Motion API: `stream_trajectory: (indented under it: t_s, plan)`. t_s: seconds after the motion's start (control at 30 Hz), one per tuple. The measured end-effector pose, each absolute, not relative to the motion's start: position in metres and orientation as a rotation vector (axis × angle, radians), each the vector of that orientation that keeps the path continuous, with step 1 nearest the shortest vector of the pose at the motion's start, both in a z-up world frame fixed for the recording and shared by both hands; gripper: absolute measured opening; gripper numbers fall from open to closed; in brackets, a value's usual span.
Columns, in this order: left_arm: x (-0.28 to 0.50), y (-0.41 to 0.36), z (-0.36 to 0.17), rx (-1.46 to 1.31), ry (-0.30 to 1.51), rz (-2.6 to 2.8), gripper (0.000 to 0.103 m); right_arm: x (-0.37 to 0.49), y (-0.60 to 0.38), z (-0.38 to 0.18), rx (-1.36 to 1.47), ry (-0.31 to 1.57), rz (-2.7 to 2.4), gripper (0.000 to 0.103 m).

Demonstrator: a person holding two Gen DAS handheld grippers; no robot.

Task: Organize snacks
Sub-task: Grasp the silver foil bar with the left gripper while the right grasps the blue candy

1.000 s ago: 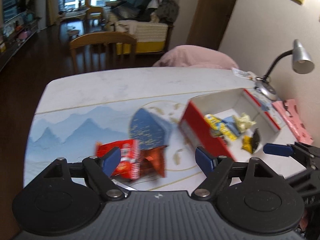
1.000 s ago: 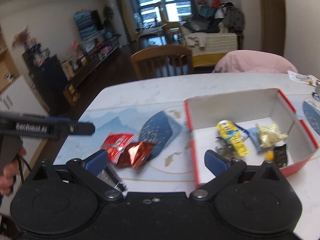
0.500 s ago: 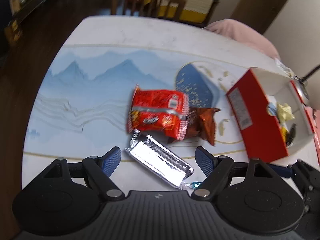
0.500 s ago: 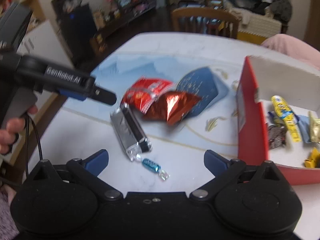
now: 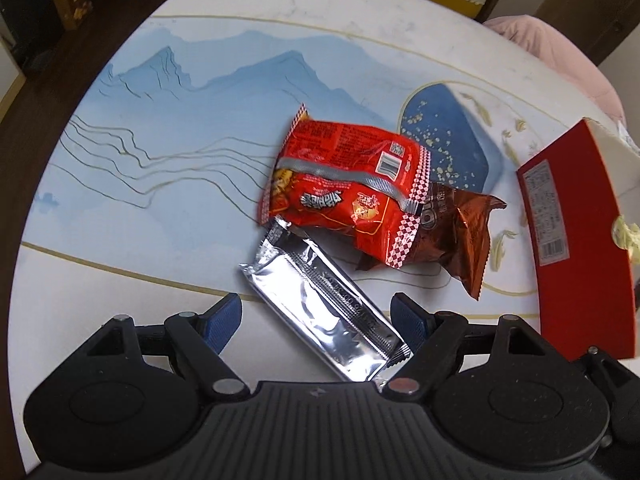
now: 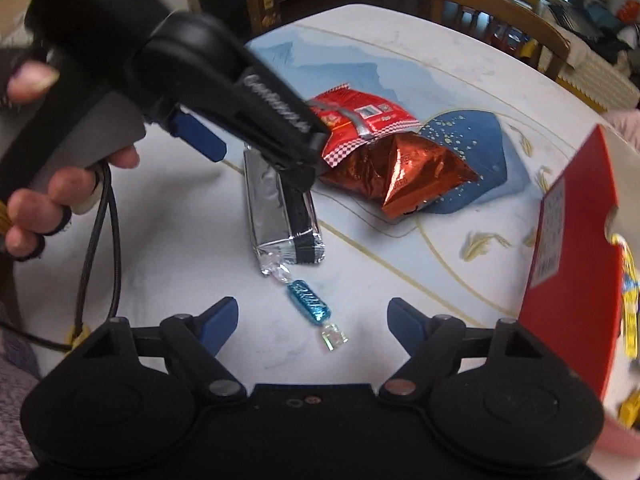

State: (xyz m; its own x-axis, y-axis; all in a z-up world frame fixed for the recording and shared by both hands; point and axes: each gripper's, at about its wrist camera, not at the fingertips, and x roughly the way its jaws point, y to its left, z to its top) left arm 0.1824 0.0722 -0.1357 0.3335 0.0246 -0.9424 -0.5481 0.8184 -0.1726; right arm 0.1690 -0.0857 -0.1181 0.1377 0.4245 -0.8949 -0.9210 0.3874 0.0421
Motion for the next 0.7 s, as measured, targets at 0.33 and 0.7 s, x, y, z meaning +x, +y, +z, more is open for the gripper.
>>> stream_trajectory:
  t_s: [0.33, 0.7]
  plan:
    - [0.197, 0.065, -0.152, -0.554, 1.234, 0.442, 0.082, 0.17, -0.071, -0.133, -0.719, 0.961, 1.136, 0.057]
    - [0.201, 0.064, -0.158, -0.549, 1.243, 0.483, 0.081, 0.157, -0.061, -0.142, -0.776, 0.926, 1.148, 0.045]
